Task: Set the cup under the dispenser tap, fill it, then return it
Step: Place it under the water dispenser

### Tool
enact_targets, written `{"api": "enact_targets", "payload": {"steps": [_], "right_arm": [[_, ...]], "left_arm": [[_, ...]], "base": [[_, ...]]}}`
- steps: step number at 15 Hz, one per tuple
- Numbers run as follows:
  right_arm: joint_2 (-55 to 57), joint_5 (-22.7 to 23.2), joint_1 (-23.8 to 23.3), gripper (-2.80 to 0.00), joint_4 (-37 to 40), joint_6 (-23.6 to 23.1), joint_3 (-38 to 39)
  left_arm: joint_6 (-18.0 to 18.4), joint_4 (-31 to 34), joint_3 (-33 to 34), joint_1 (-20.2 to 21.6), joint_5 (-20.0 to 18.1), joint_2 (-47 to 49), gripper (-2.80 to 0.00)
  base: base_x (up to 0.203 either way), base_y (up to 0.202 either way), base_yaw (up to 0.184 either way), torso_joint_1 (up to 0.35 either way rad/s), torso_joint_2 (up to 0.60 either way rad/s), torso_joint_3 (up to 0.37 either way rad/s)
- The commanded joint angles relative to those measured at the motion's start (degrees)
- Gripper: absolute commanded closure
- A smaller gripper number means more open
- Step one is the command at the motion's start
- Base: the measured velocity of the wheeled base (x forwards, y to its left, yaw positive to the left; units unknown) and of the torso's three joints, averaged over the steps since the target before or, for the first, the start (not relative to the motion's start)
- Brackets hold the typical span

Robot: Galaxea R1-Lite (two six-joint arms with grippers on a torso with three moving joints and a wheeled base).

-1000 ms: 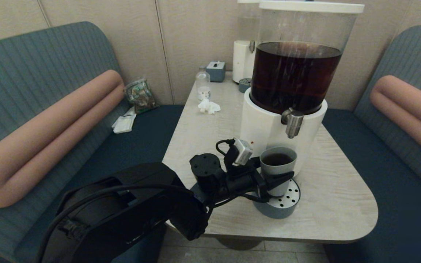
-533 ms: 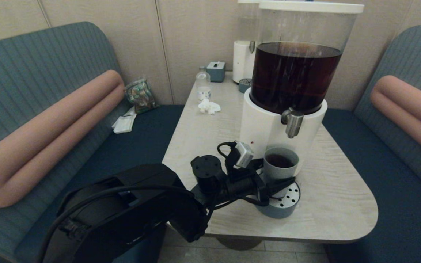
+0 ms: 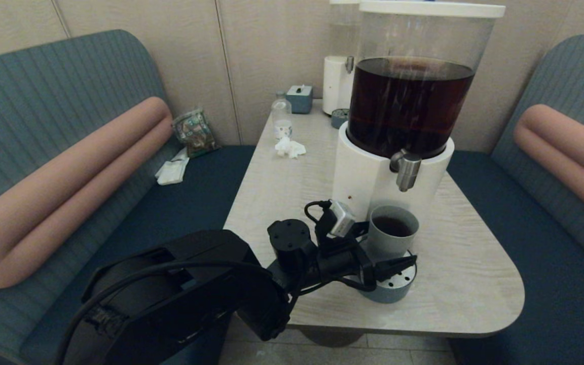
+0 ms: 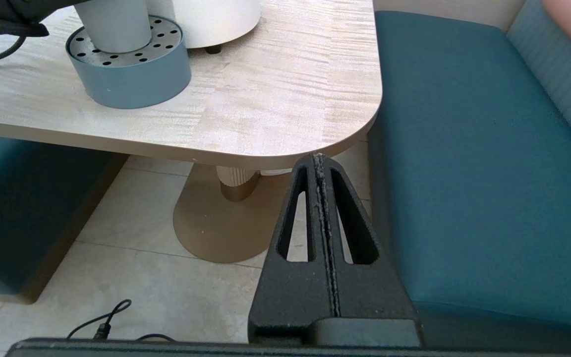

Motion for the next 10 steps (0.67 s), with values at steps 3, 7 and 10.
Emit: {"api": "enact_targets", "payload": {"steps": [3,7,10], "right_arm": [[0.0,0.0,0.0,0.00,0.0,0.0,0.0],[0.0,0.0,0.0,0.00,0.0,0.0,0.0],[0.0,0.0,0.0,0.00,0.0,0.0,0.0]], "left_arm": [[0.1,-0.6,2.8,-0.1,0.0,-1.6,-2.80],[0.6,-0.6,7.0,-0.1,0.0,-4.2,-2.80],[0.7,-0.6,9.9,-0.1,-0.1,-6.1,-2.80]], "base": [[0.000,0.000,0.000,0.000,0.00,0.000],[0.000,0.000,0.000,0.000,0.00,0.000],[0.000,0.000,0.000,0.000,0.00,0.000]]}}
